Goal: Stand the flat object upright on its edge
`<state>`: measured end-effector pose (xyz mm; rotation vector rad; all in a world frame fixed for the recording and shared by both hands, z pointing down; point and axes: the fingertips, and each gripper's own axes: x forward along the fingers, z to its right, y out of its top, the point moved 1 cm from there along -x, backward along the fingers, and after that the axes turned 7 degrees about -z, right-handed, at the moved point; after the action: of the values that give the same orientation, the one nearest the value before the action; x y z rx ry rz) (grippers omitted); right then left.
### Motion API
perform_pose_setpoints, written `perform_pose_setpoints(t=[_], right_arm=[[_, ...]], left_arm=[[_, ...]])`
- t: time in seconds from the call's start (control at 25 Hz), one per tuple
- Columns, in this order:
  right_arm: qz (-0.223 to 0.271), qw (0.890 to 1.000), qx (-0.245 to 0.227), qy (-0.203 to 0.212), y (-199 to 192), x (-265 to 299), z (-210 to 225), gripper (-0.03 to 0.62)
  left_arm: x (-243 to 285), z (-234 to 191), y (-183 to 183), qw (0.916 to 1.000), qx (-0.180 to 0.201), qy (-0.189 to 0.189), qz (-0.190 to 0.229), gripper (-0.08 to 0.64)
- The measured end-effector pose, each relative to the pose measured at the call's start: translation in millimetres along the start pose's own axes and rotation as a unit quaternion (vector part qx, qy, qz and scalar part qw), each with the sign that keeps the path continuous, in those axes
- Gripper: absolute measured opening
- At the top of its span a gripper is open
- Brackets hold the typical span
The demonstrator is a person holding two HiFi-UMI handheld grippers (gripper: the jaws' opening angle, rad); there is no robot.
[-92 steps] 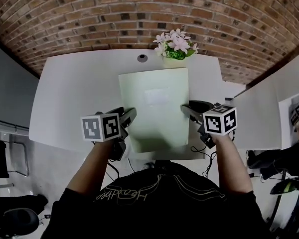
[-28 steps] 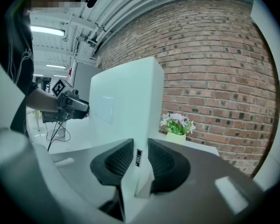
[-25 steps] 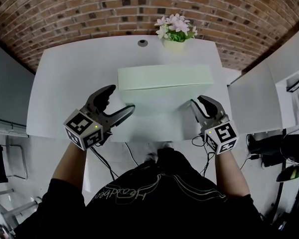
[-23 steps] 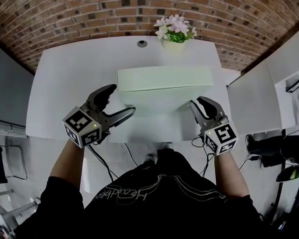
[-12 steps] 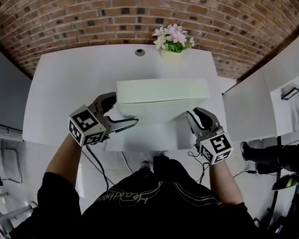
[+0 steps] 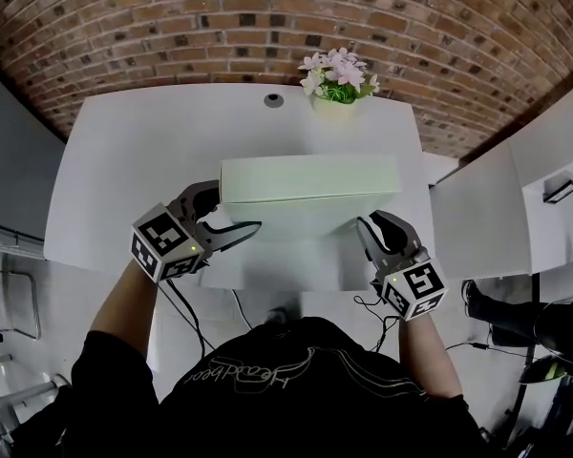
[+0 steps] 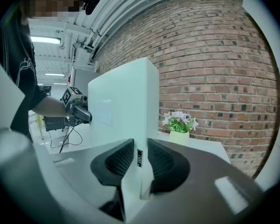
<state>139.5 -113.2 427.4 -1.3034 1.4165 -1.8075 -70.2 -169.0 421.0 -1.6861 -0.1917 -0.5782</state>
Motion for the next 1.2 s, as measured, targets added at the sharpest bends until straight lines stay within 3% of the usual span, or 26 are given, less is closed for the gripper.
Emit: perform_pose_setpoints(t=[0.36,0.68,0.8,0.92,1.2], right_arm=[[0.014,0.999,0.028,0.035,6,-5,7,0.08],[0.001,0.996,0.04,0.076,4,-9,0,0.054],[-0.003,0.994,0.048,0.098,-3,-9,-12,0.054],[-0.006,0.991,0.059,0.117,-11,-11,-26,0.005],[-0.008,0.981,0.084,0.175,-24,-23,-66,0.005]], left_arm=[[-6,10,-3,0.9985,-0.021,0.048,-0.016,0.307],[-21,19,-9,0.9893,-0.064,0.129,-0.025,0.305],[-29,22,-13,0.9818,-0.081,0.17,-0.025,0.305],[-37,27,-18,0.9714,-0.101,0.214,-0.021,0.305],[-60,38,-38,0.9364,-0.158,0.313,-0.015,0.305]])
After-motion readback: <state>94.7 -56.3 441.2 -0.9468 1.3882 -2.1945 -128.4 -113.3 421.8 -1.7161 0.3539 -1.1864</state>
